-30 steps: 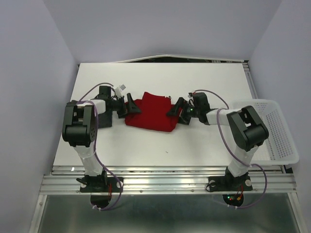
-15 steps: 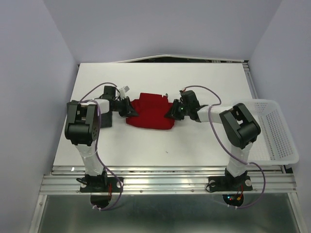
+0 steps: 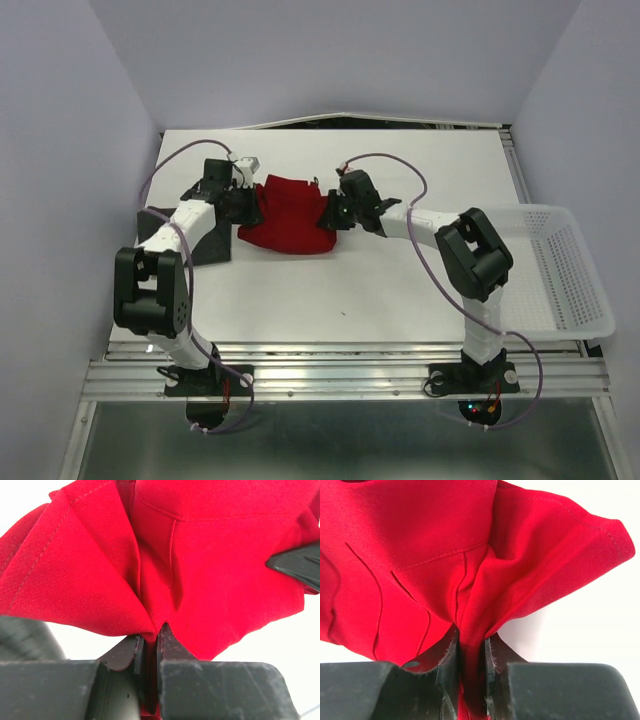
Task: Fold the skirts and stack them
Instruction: Neatly place the folded skirt to the corner
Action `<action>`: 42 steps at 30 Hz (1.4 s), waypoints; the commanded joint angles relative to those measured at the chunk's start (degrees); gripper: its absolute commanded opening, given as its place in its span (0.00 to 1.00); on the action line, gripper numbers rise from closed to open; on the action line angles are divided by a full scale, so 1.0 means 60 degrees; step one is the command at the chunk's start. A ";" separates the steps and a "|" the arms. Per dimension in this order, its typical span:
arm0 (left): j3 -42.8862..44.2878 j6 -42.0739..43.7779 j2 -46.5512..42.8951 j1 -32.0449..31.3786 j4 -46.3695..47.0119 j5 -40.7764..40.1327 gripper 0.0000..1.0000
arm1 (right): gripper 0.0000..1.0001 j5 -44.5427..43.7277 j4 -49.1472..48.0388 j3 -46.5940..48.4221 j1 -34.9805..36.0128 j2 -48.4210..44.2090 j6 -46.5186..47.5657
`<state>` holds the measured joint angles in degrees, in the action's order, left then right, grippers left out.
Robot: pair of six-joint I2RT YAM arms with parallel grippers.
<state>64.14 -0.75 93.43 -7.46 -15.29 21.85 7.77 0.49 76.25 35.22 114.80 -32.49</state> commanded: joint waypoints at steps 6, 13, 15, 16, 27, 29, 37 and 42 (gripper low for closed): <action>0.1071 0.1400 -0.2021 0.0554 -0.0835 -0.2176 0.00 | 0.01 -0.0709 -0.0243 0.2785 0.0998 0.0728 0.0581; 0.1571 0.2014 -0.2343 0.2238 -0.1436 -0.2396 0.00 | 0.01 -0.0753 -0.0419 0.4738 0.1717 0.2090 0.0274; 0.1528 0.2423 -0.2489 0.2691 -0.1524 -0.2468 0.00 | 0.01 -0.0797 -0.0521 0.5483 0.1980 0.2471 0.0200; 0.1483 0.2585 -0.2563 0.2854 -0.1495 -0.2498 0.00 | 0.01 -0.0840 -0.0550 0.5703 0.2068 0.2821 0.0200; 0.0883 0.3992 -0.2637 0.5168 -0.1480 -0.2015 0.00 | 0.01 -0.1016 -0.1282 0.8033 0.3168 0.4756 -0.0020; 0.0460 0.4182 -0.2593 0.5506 -0.1232 -0.1928 0.00 | 0.01 -0.1191 -0.1429 0.8428 0.3270 0.5194 -0.0020; -0.0260 0.4695 -0.1495 0.6049 -0.0148 -0.2000 0.00 | 0.01 -0.1588 -0.1869 0.8708 0.3460 0.6046 0.0215; -0.0143 0.4754 -0.0748 0.6093 0.0233 -0.2161 0.00 | 0.01 -0.1734 -0.2103 0.8620 0.3461 0.6295 0.0405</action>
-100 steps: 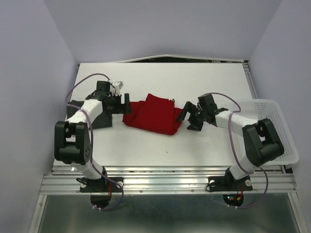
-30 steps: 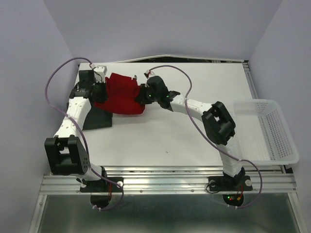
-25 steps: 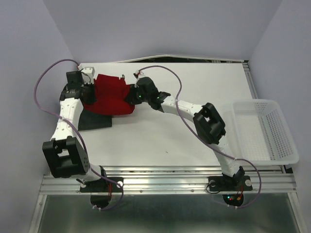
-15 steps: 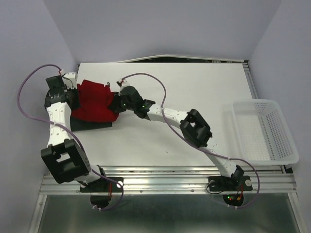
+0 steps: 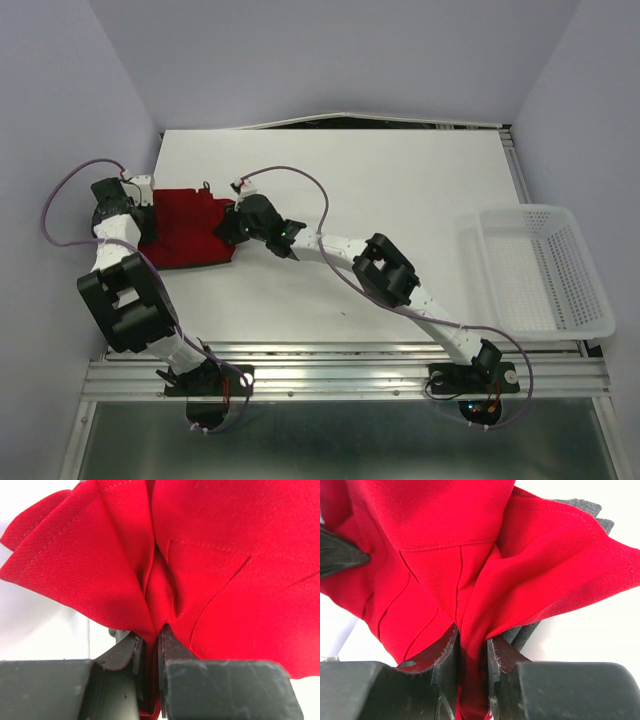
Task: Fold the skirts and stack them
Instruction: Neatly place the folded skirt to the corner
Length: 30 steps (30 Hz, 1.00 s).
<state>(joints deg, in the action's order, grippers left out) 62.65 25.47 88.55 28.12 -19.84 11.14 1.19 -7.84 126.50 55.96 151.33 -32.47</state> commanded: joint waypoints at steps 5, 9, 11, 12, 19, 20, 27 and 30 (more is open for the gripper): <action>0.0207 0.0471 0.0387 0.0162 0.1182 -0.0655 0.07 | 0.12 -0.0492 -0.0701 -0.0076 0.0004 0.0063 0.0314; 0.0324 0.0647 0.0476 0.0162 0.1197 -0.0918 0.39 | 0.55 -0.0301 -0.0569 -0.0355 0.0004 -0.0303 0.0197; 0.0427 0.0632 0.0258 0.0177 0.1153 -0.1021 0.49 | 0.70 -0.0374 -0.0496 -0.0516 0.0004 -0.0494 0.0226; 0.0441 0.0676 0.0125 0.0162 0.1138 -0.1065 0.53 | 0.79 -0.0519 -0.0438 -0.0574 0.0004 -0.0727 0.0284; 0.1084 0.0764 -0.0988 0.0148 0.0685 -0.1430 0.98 | 1.00 -0.1077 -0.0159 -0.1438 -0.0084 -0.2117 0.0621; 0.1202 0.0808 -0.1105 0.0133 0.0597 -0.1504 0.98 | 1.00 -0.1048 -0.0115 -0.1599 -0.0200 -0.2323 0.0621; 0.1877 0.1115 -0.2319 0.0060 -0.0136 -0.1272 0.99 | 1.00 -0.0406 0.0250 -0.3166 -0.1065 -0.4211 0.1395; 0.1848 0.1305 -0.3007 -0.0028 -0.0444 -0.0323 0.99 | 1.00 -0.0069 0.0572 -0.3898 -0.1548 -0.4887 0.2009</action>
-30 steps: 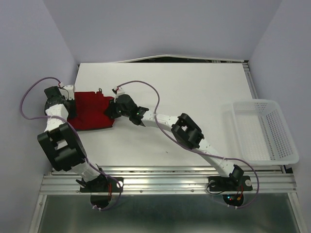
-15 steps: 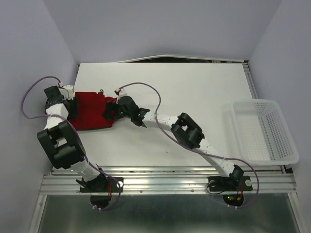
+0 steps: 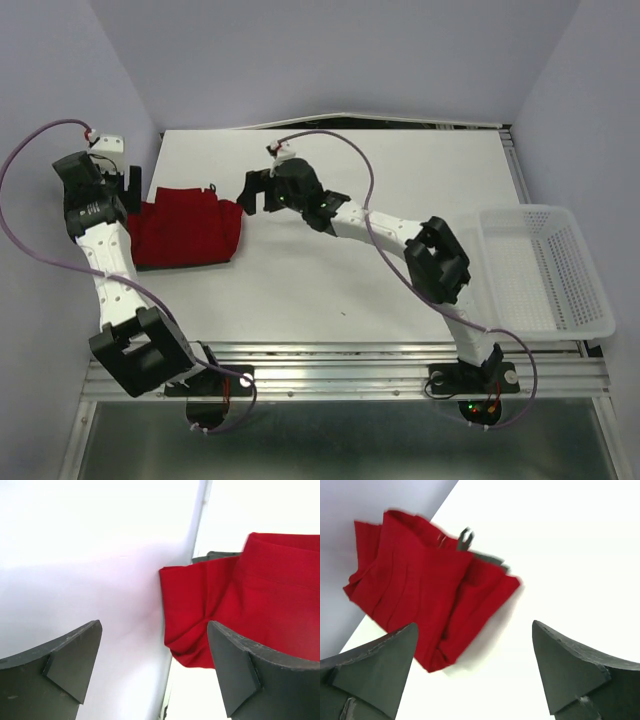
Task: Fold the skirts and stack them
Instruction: Neatly place the folded skirt to the corner
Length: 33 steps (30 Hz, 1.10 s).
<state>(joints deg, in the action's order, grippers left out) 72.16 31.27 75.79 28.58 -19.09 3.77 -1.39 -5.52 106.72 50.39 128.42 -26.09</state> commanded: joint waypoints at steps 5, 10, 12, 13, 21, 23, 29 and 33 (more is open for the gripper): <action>0.0409 0.0254 -0.1397 -0.1259 -0.0962 0.1379 0.99 | 1.00 0.0905 0.1036 -0.2168 -0.1673 -0.2973 0.2294; 0.1053 -0.1034 -0.0782 -0.3964 -0.0760 0.0706 0.99 | 1.00 0.0979 0.1988 -0.3853 -0.2976 -0.4848 0.3058; 0.1215 -0.1605 -0.0316 -0.4701 -0.0598 0.0268 0.99 | 1.00 0.1182 0.2295 -0.4583 -0.3881 -0.5683 0.3030; 0.1360 -0.1796 -0.0124 -0.5226 -0.0539 0.0193 0.99 | 1.00 0.1241 0.2398 -0.4849 -0.4177 -0.5947 0.2986; 0.0645 -0.2692 0.1298 -0.7867 0.0559 0.1289 0.99 | 1.00 0.1782 0.2619 -0.8466 -0.5292 -0.8776 0.3279; 0.0469 -0.2925 0.1634 -0.8233 0.0691 0.1349 0.98 | 1.00 0.2252 0.2692 -0.9358 -0.5773 -0.9375 0.3074; -0.0600 -0.3233 0.2003 -0.9055 0.1511 0.1275 0.99 | 1.00 0.2852 0.2766 -1.0548 -0.6039 -1.0080 0.2679; -0.1127 -0.3321 0.1857 -0.9216 0.1614 0.1290 0.99 | 1.00 0.3160 0.2940 -1.0404 -0.6040 -0.9730 0.2547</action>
<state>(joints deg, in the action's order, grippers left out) 67.66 13.13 89.43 -26.30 -13.93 10.57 14.04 13.08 43.57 14.31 70.08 -9.45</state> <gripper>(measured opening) 0.985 0.998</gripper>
